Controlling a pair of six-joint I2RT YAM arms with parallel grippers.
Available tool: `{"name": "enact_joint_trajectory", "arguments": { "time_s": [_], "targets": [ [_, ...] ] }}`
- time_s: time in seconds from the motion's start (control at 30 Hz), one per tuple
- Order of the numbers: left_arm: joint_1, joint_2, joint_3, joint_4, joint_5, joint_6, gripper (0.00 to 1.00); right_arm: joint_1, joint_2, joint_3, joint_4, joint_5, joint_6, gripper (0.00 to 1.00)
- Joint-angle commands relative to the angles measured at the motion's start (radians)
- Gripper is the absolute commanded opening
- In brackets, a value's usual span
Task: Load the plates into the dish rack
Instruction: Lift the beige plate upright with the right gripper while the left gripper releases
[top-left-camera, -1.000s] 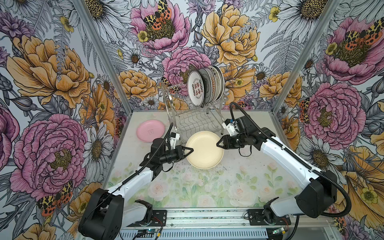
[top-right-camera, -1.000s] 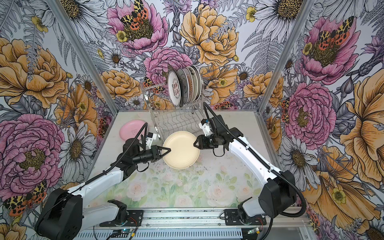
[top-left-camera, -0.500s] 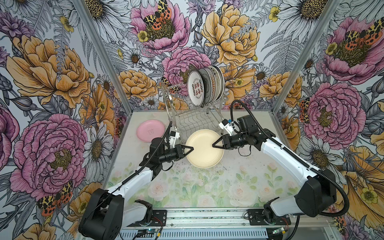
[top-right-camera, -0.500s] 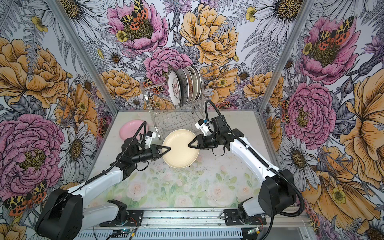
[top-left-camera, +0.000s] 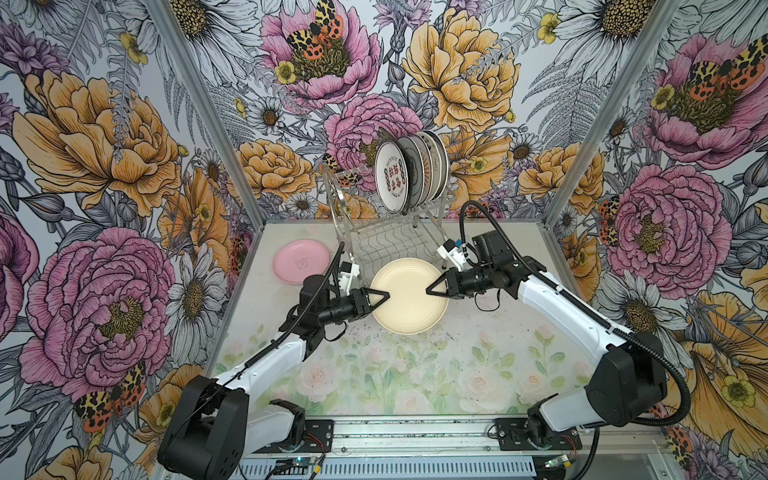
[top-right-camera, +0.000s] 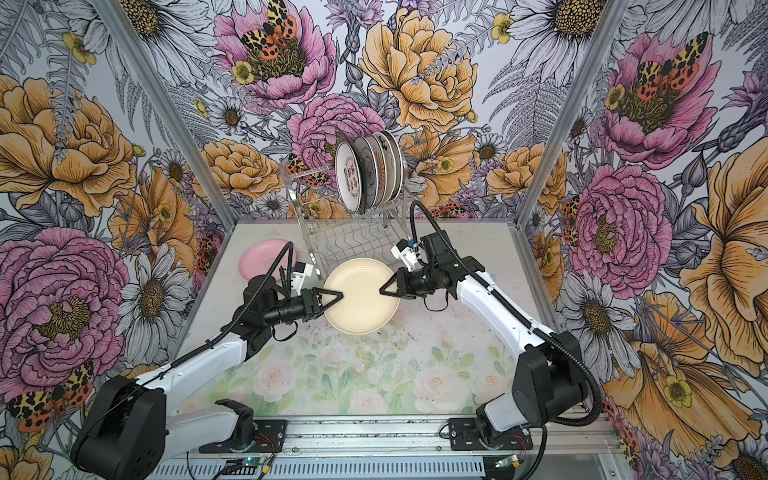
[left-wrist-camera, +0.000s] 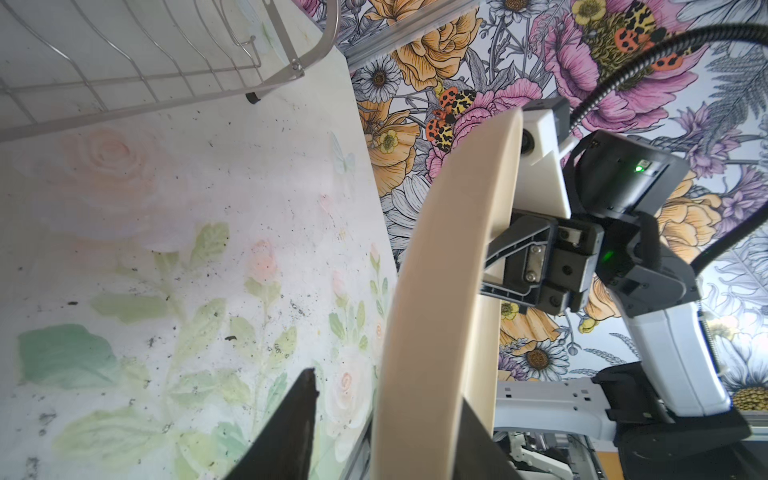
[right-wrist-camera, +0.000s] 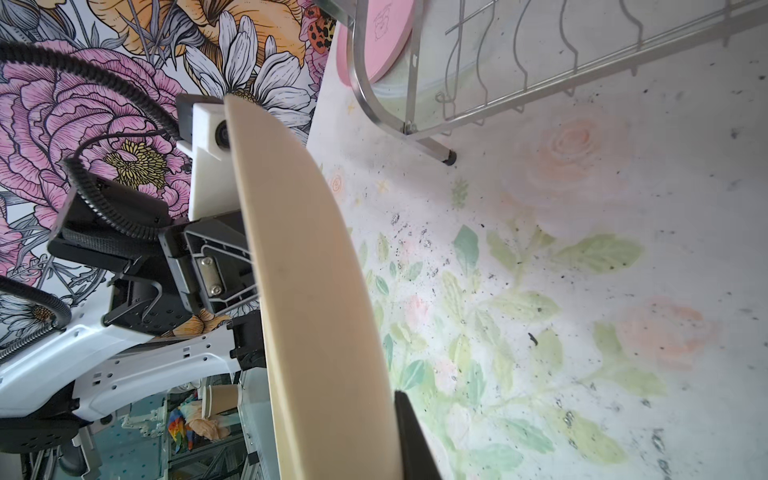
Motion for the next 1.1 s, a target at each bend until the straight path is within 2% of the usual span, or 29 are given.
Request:
{"name": "enact_joint_trajectory", "arguments": {
  "time_s": [0.0, 0.2, 0.37, 0.57, 0.83, 1.07],
  "targets": [
    [0.018, -0.054, 0.01, -0.043, -0.01, 0.022, 0.63, 0.008, -0.052, 0.041, 0.027, 0.062, 0.016, 0.0],
    [0.079, -0.148, 0.008, -0.181, -0.027, 0.065, 0.77, 0.039, -0.115, 0.106, -0.059, 0.294, 0.002, 0.0],
    [0.148, -0.215, 0.017, -0.338, -0.075, 0.132, 0.8, 0.099, -0.163, 0.209, -0.144, 0.541, -0.001, 0.0],
    [0.187, -0.234, 0.036, -0.464, -0.137, 0.196, 0.85, 0.168, -0.159, 0.382, -0.219, 0.773, 0.002, 0.0],
    [0.188, -0.235, 0.033, -0.484, -0.173, 0.204, 0.88, 0.274, -0.02, 0.725, -0.299, 1.036, -0.059, 0.0],
    [0.188, -0.249, 0.031, -0.511, -0.195, 0.215, 0.9, 0.379, 0.192, 1.07, -0.295, 1.28, -0.194, 0.0]
  ]
}}
